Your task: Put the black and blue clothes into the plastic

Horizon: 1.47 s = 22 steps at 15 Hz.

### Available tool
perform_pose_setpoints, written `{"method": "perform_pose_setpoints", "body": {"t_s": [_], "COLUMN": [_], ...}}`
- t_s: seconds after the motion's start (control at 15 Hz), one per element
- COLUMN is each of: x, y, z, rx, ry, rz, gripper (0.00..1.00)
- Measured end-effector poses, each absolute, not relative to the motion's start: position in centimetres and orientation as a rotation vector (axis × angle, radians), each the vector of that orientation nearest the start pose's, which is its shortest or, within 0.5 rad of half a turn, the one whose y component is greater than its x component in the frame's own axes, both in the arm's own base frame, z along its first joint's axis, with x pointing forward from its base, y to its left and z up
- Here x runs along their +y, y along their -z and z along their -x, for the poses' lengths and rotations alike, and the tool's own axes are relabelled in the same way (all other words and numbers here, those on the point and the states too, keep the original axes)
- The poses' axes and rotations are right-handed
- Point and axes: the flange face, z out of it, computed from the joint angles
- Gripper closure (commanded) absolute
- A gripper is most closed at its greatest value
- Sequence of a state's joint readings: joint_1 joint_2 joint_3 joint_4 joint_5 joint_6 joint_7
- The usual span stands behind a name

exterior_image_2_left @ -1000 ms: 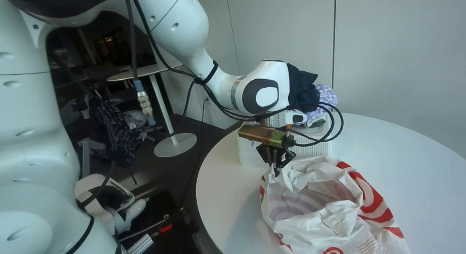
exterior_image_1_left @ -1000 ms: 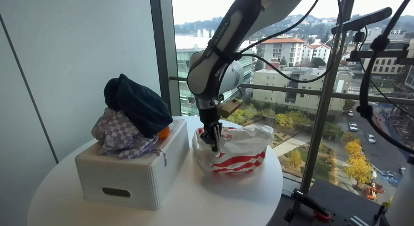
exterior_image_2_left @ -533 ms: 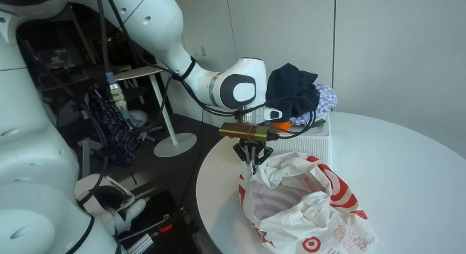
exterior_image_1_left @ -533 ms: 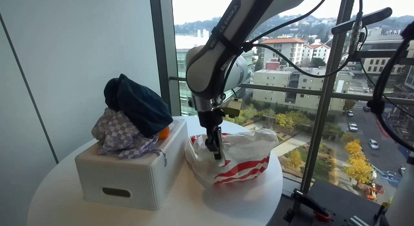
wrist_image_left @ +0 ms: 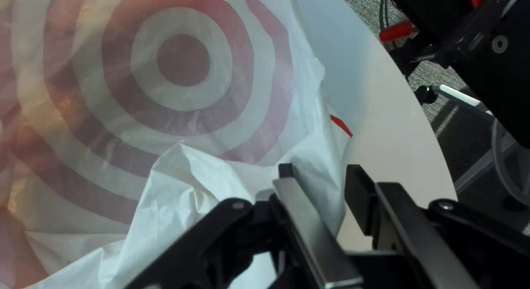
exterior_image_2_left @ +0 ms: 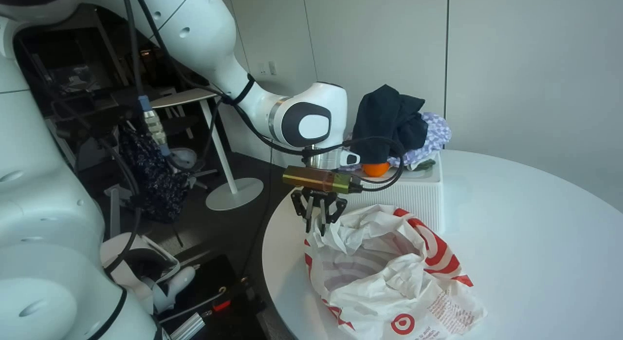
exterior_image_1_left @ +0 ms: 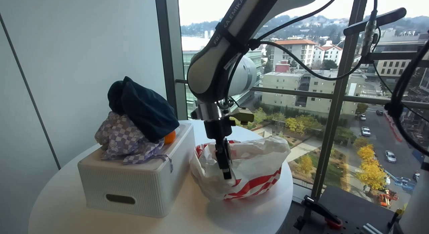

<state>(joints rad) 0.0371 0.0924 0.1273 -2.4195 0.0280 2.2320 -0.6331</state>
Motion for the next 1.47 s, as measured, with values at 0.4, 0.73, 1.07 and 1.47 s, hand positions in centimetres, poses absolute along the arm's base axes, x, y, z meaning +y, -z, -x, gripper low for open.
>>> {"method": "perform_pose_setpoints", "body": {"t_s": [0.4, 0.73, 1.07, 1.47], "x": [8.6, 9.5, 12.3, 17.2], "y": [-28.7, -33.8, -39.6, -47.5], "z": [-45.4, -46.1, -48.3, -52.7], "rx": [-1.181, -1.232, -1.191, -1.028], "ry": [-0.261, -0.057, 0.216, 0.663], "rz": [2.743, 2.787, 2.864, 2.923], "gripper": [0.0, 0.0, 0.0, 0.0]}}
